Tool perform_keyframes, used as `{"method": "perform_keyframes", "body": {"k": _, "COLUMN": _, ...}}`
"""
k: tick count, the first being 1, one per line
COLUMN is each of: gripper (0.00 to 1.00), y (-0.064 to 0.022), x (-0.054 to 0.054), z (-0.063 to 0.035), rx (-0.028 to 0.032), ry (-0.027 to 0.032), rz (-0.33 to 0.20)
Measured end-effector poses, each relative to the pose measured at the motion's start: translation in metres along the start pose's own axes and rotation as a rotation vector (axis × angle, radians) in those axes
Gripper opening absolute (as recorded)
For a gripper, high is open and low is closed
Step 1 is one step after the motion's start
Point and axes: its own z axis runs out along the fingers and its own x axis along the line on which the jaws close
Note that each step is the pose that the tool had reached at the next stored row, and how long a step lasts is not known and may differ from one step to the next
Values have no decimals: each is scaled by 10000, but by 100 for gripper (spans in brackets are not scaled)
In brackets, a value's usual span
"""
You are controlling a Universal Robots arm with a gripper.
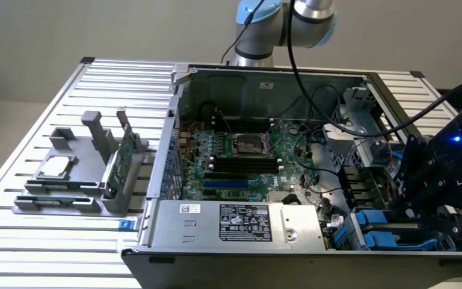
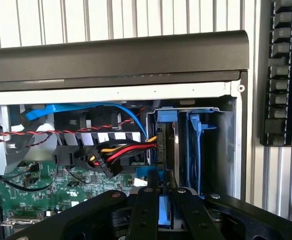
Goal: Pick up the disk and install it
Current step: 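Insert the second disk wire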
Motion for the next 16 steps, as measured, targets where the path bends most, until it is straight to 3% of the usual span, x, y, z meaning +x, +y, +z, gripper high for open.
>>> {"method": "perform_keyframes", "body": {"k": 6, "gripper": 16, "y": 1, "x": -19, "z": 12, "rx": 3, "ry": 54, "rz": -3}}
{"method": "perform_keyframes", "body": {"k": 16, "gripper": 16, "y": 1, "x": -30, "z": 41, "rx": 4, "ry": 73, "rz": -4}}
